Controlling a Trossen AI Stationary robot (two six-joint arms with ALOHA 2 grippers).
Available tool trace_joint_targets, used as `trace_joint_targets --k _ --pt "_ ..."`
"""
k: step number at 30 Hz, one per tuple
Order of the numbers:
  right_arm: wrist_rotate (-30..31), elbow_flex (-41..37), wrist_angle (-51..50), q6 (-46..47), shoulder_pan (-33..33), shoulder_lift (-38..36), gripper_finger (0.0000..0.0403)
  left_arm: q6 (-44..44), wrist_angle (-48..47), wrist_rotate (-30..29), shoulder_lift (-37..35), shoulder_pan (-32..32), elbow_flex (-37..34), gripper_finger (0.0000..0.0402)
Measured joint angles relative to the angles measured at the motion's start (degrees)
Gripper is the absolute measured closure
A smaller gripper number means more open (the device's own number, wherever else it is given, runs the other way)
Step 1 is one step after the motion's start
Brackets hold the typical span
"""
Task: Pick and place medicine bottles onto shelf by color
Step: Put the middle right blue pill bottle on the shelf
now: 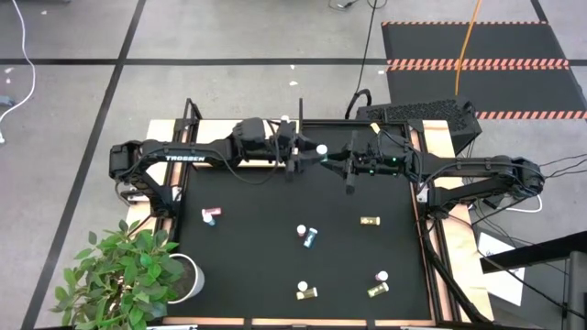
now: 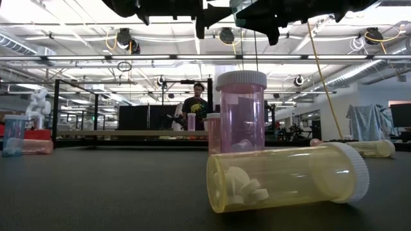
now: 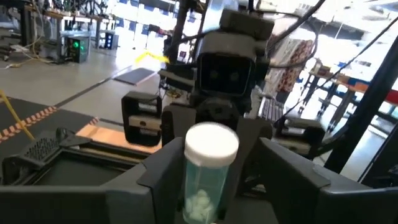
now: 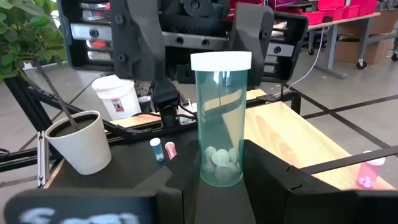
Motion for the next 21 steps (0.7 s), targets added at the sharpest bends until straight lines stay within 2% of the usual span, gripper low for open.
trace_joint_targets --k 5,13,21 --pt "-1.49 0.0 -0.14 0.39 0.0 0.0 0.0301 0.02 -1.04 0.02 0.0 0.0 0.0 0.0221" --pt "-3.16 0.0 -3.3 2.97 0.0 0.02 0.0303 0.18 -1.75 1.16 0.0 -0.07 0.01 0.0224" --pt "-6.06 0.0 -4.54 3.28 0.0 0.38 0.0303 4.69 -6.99 1.27 0.0 -1.06 0.04 0.0224"
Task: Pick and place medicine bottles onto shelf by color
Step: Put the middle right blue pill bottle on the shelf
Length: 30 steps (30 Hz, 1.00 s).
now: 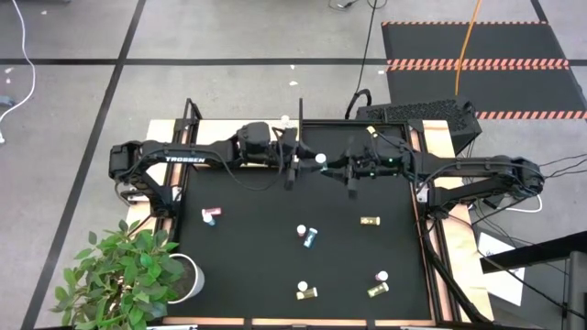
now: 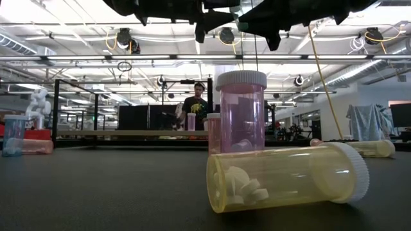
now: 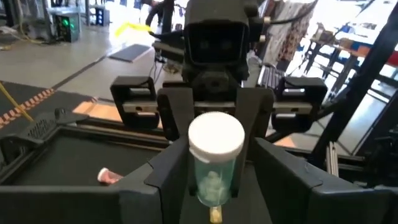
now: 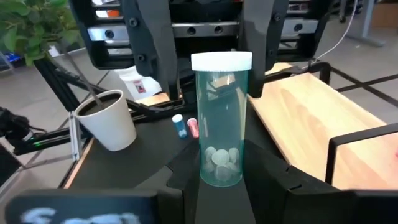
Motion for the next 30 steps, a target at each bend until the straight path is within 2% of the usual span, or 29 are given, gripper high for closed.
trace_joint_targets --k 9,16,30 --pt "-5.92 -0.02 -1.41 2.36 0.0 2.62 0.0304 0.93 -1.31 0.0 0.02 -1.07 0.0 0.0224" --pt "-6.1 0.0 -1.3 2.4 0.0 2.69 0.0304 3.15 -5.52 0.0 0.02 -1.99 0.0 0.0224" --pt "-7.55 0.0 -4.98 4.32 0.04 2.7 0.0299 4.59 -6.06 1.4 0.02 -1.96 0.0 0.0225"
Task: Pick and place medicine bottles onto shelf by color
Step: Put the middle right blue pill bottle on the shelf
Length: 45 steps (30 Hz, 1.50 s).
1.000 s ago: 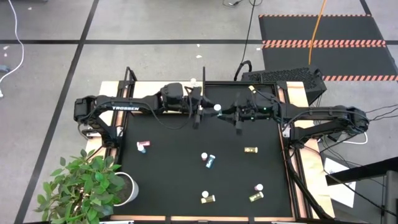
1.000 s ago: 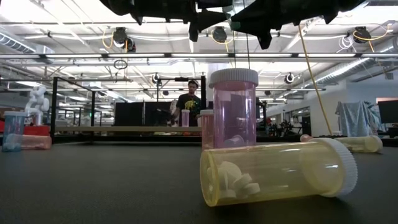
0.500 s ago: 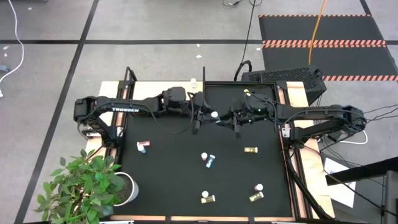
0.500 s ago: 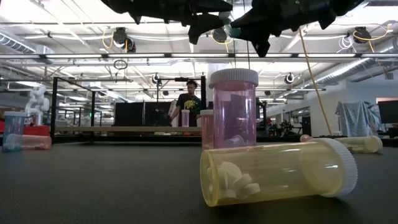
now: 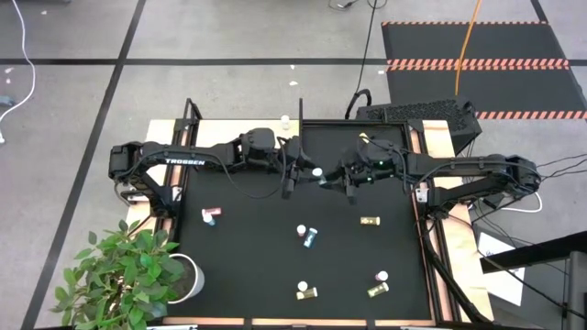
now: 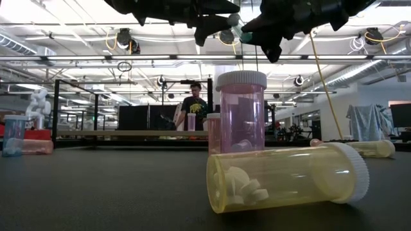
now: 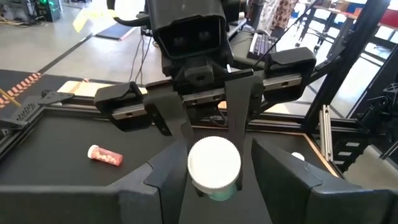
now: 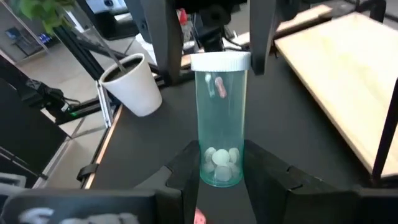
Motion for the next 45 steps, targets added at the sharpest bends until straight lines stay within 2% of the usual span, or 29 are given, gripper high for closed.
trace_joint_targets --k 8,18,28,34,38,40,45 --pt "0.17 0.0 -0.04 0.21 0.38 -0.02 0.0297 0.44 0.11 0.16 0.0 0.01 0.0 0.0226" --pt "0.24 0.0 -0.18 0.71 0.4 0.0 0.0296 -1.21 -1.32 0.17 0.0 0.35 0.0 0.0275" --pt "0.3 0.0 0.01 -0.92 0.4 0.0 0.0293 -1.23 -1.1 0.17 -0.02 0.45 0.0 0.0274" --pt "1.32 0.04 -5.95 -4.58 0.3 -0.41 0.0244 -1.84 -1.72 0.15 -1.96 1.87 0.05 0.0274" --pt "5.68 0.04 -9.7 -4.59 -0.26 -0.4 0.0195 -0.78 -4.85 0.09 -5.77 3.74 0.01 0.0274" --pt "8.34 0.02 -11.53 -4.11 -0.56 -0.8 0.0176 0.66 -9.28 -0.24 -8.5 5.28 0.02 0.0275" --pt "12.75 0.04 -11.74 -3.68 -1.19 -2.14 0.0157 6.71 -20.38 -9.27 -14.92 10.89 0.02 0.0274"
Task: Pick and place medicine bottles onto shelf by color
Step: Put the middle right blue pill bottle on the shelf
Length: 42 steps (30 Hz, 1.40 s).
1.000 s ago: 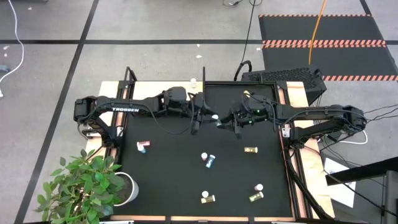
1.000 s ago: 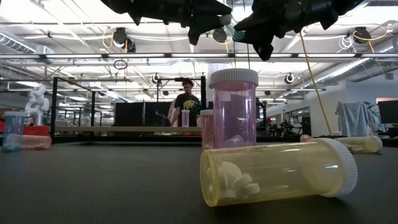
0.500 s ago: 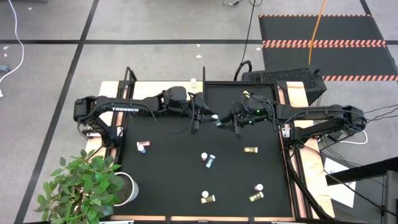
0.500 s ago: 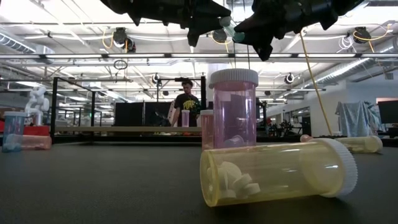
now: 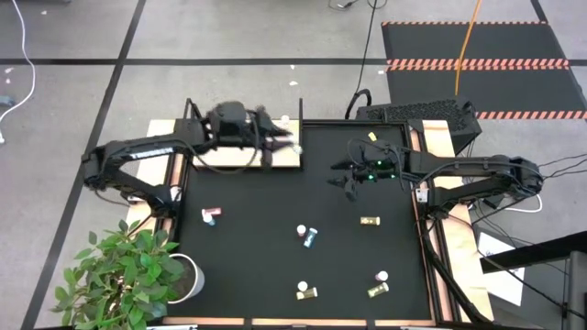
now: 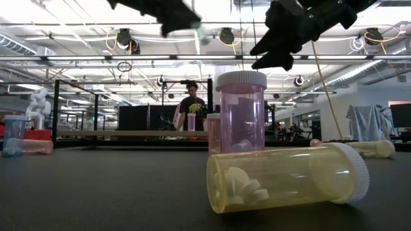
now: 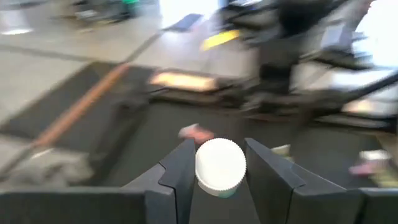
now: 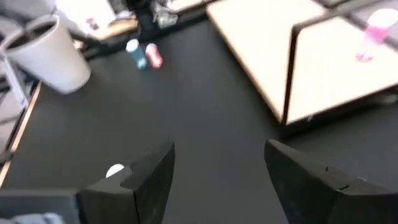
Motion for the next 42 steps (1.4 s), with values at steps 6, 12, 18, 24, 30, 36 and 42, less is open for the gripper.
trace_joint_targets --k 6,12,18,24,30,36,42 --pt "2.99 0.01 0.28 0.16 -0.69 -0.39 0.0156 3.95 -5.82 -9.01 -0.1 10.5 -0.02 0.0273" --pt "3.31 0.01 -0.16 3.11 -1.17 -0.93 0.0156 5.81 -3.58 -8.37 7.48 19.11 -0.07 0.0273" --pt "9.04 -0.01 -4.99 4.37 -0.51 -2.56 0.0156 8.79 -0.79 -5.43 14.64 22.67 -0.07 0.0273" --pt "10.44 -0.01 -6.94 5.43 0.01 -3.12 0.0156 11.15 1.0 -2.61 19.01 22.88 -0.05 0.0273" --pt "12.09 -0.01 -7.06 6.64 0.01 -3.15 0.0156 11.83 1.16 -2.62 21.24 23.77 -2.63 0.0273" --pt "14.69 -0.01 -7.01 6.83 0.01 -3.15 0.0156 11.88 4.32 -2.43 21.24 24.23 -5.71 0.0273" --pt "14.7 -0.01 -7.0 6.66 -0.12 -3.15 0.0156 13.98 7.35 -2.52 21.2 23.95 -8.04 0.0273"
